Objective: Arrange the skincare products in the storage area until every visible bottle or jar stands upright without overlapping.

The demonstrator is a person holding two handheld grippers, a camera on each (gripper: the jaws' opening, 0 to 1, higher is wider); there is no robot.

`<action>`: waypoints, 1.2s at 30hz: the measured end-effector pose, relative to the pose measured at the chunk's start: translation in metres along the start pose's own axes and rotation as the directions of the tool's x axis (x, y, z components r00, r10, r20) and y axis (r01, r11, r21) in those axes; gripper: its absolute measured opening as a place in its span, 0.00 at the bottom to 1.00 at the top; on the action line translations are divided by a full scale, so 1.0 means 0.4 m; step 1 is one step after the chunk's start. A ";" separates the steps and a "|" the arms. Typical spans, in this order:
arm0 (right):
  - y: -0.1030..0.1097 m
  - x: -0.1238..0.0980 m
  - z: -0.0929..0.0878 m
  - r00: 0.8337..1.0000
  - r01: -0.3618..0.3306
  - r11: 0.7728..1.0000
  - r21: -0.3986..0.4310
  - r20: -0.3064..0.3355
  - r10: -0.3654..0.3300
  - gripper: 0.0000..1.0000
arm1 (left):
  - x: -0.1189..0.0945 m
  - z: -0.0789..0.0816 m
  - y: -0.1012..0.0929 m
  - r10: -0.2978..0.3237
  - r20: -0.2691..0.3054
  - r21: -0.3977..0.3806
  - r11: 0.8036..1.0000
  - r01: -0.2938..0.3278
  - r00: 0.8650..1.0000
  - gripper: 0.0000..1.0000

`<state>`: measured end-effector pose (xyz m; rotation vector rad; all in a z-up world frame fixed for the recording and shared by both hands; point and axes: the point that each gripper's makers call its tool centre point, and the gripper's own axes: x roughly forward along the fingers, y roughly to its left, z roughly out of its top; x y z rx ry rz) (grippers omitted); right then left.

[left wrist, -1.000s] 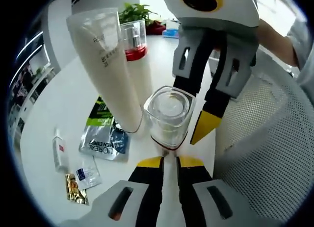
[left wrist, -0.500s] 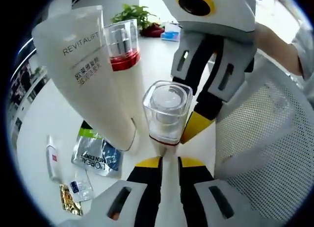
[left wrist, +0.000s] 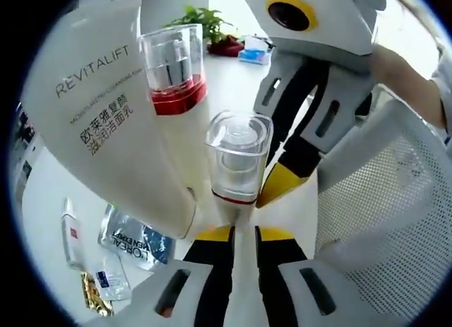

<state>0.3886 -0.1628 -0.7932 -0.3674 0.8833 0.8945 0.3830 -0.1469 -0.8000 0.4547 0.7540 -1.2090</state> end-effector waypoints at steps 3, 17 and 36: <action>-0.012 0.000 0.000 1.000 0.005 1.000 0.009 0.005 -0.005 0.11 | 0.008 0.005 0.007 0.006 0.002 0.007 1.000 -0.006 1.000 0.08; -0.042 -0.001 -0.006 1.000 0.019 0.999 0.036 0.009 -0.019 0.11 | 0.030 0.021 0.015 0.000 0.002 -0.009 1.000 0.000 1.000 0.08; -0.040 -0.005 -0.018 1.000 0.020 1.000 0.024 -0.005 -0.019 0.14 | 0.023 0.023 0.016 0.008 0.004 -0.016 1.000 -0.008 1.000 0.11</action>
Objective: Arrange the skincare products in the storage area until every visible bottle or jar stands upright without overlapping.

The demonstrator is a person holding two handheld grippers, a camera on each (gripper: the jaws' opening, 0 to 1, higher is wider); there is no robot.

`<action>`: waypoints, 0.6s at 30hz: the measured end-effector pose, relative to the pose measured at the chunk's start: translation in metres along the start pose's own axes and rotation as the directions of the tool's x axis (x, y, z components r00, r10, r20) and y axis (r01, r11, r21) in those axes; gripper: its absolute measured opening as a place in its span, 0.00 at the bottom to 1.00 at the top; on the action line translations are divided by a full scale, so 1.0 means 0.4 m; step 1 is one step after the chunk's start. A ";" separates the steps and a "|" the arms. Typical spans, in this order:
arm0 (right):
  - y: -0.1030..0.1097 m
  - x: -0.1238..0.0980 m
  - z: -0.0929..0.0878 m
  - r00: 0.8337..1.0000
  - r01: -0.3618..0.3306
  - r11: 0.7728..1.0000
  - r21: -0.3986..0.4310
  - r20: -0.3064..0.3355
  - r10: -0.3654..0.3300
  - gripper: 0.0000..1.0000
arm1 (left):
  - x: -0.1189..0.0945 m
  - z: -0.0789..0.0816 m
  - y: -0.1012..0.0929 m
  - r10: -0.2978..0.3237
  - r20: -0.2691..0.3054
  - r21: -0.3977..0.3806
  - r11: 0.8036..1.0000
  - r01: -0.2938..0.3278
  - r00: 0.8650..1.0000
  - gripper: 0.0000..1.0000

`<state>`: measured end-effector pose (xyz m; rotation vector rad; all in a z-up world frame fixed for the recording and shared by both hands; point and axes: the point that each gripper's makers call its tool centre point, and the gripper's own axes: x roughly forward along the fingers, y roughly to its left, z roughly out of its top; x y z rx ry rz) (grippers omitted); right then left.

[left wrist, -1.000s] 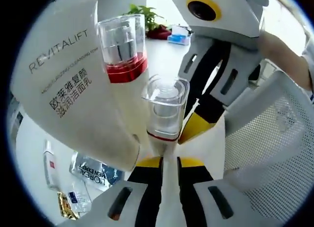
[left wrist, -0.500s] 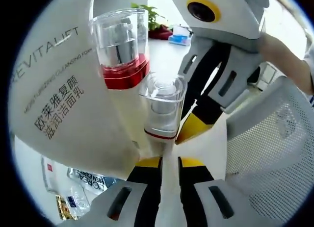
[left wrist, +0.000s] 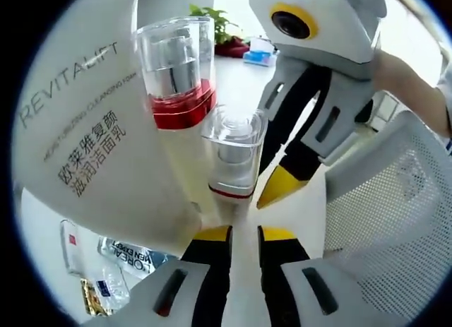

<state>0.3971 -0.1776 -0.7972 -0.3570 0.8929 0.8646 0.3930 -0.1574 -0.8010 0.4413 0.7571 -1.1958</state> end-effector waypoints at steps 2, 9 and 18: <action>0.001 -0.003 0.001 1.000 0.003 1.000 0.000 0.001 -0.003 0.14 | -0.004 0.001 0.003 0.005 0.002 -0.003 1.000 -0.005 1.000 0.11; -0.001 -0.015 0.003 1.000 0.019 1.000 -0.002 0.002 -0.019 0.16 | -0.021 -0.005 0.003 0.016 -0.001 -0.006 1.000 -0.016 1.000 0.11; 0.011 -0.039 0.014 0.999 0.035 0.999 -0.009 0.008 -0.035 0.23 | -0.051 -0.001 0.009 0.042 0.014 -0.009 0.999 -0.042 0.999 0.12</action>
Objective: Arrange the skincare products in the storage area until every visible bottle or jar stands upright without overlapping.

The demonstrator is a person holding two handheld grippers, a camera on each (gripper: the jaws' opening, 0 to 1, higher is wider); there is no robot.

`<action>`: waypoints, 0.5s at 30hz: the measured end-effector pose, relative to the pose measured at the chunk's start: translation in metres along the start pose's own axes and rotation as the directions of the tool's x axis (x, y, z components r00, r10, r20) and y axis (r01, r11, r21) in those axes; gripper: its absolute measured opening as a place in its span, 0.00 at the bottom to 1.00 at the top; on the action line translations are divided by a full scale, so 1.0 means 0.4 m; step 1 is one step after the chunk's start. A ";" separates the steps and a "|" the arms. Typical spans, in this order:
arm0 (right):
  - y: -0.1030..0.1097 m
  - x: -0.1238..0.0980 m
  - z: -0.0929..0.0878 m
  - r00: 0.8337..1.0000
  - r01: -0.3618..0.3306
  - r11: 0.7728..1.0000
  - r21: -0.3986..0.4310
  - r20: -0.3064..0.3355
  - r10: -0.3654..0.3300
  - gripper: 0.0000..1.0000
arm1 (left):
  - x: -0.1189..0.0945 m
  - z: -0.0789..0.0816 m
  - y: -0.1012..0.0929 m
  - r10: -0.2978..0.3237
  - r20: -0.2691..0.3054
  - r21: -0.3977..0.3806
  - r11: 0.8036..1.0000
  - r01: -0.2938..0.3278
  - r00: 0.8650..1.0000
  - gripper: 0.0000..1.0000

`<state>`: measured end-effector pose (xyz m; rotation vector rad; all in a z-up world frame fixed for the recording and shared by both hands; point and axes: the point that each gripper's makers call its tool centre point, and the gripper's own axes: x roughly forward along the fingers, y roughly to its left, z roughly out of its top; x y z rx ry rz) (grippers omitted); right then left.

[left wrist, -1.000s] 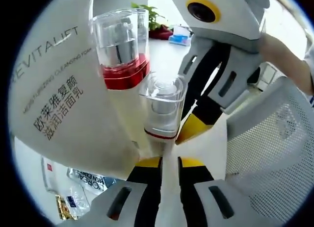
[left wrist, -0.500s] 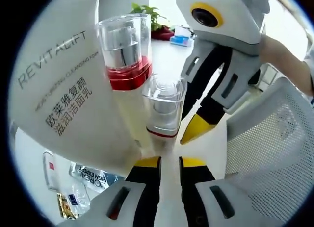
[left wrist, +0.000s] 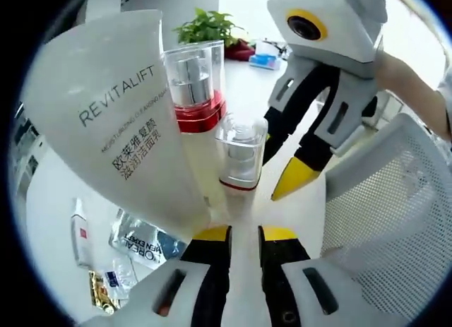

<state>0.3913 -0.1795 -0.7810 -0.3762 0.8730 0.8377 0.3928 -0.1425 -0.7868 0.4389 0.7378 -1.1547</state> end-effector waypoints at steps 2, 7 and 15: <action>0.001 -0.005 0.003 1.000 0.007 1.000 -0.005 -0.001 -0.007 0.24 | -0.009 0.000 0.000 0.005 0.005 -0.006 1.000 -0.005 1.000 0.13; 0.007 -0.021 0.016 1.000 0.019 1.000 -0.011 0.010 -0.019 0.27 | -0.029 -0.006 -0.007 0.014 0.009 -0.007 1.000 -0.014 1.000 0.16; 0.015 -0.047 0.034 0.999 0.042 0.999 -0.019 0.029 -0.042 0.32 | -0.073 -0.019 0.009 0.052 0.016 -0.030 0.998 -0.052 0.999 0.21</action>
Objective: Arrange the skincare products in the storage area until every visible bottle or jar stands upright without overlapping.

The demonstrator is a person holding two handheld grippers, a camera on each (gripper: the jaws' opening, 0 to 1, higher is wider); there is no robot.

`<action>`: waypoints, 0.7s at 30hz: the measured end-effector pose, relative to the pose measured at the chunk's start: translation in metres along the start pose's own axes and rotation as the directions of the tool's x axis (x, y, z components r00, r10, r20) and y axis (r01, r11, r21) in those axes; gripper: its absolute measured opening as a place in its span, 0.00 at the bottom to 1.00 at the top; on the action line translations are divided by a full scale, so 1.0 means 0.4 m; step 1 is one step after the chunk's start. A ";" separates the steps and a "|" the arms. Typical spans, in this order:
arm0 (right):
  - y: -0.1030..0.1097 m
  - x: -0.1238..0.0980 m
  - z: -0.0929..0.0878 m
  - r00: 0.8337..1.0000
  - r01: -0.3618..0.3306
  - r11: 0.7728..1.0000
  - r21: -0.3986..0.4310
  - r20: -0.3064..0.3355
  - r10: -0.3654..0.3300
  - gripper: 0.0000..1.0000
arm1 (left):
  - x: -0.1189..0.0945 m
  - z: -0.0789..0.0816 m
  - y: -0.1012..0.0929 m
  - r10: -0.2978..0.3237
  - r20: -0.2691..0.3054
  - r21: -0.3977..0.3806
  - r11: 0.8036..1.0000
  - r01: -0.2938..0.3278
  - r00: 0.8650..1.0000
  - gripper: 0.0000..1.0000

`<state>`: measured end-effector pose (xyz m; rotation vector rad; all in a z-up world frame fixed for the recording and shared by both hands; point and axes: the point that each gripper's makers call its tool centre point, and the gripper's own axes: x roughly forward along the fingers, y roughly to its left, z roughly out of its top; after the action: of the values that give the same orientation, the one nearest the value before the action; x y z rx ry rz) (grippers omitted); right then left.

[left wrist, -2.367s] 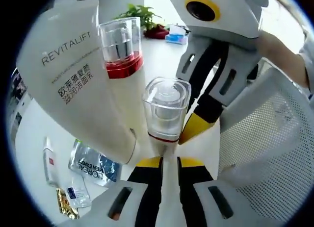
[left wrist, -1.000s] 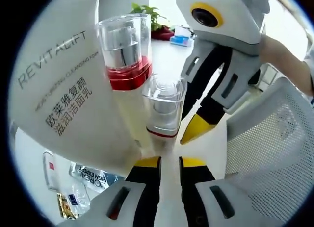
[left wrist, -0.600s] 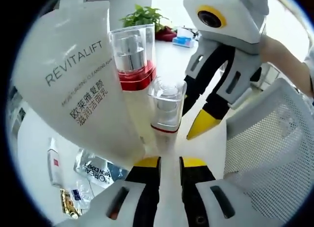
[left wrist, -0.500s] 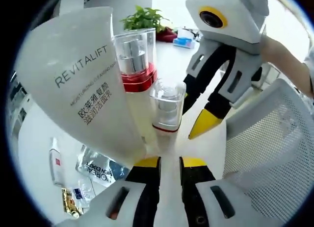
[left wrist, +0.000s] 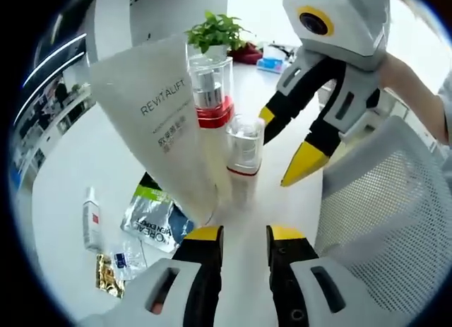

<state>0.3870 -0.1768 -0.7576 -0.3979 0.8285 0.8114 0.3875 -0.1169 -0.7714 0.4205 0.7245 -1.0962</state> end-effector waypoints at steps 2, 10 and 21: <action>0.003 -0.005 0.003 1.000 -0.003 1.000 -0.004 0.004 0.003 0.34 | -0.012 -0.004 0.006 0.011 0.003 -0.012 1.000 -0.011 1.000 0.24; 0.017 -0.028 0.023 1.000 0.007 1.000 -0.020 0.027 -0.006 0.47 | -0.058 -0.022 0.029 0.057 0.013 -0.038 0.998 -0.056 0.998 0.30; 0.021 -0.057 0.051 0.997 0.048 0.998 -0.030 0.062 -0.046 0.60 | -0.138 -0.044 0.069 0.141 0.032 -0.060 0.988 -0.139 0.989 0.43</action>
<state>0.3811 -0.1700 -0.7270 -0.4167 0.7472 0.7900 0.3924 -0.0583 -0.7454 0.3961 0.6829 -0.9461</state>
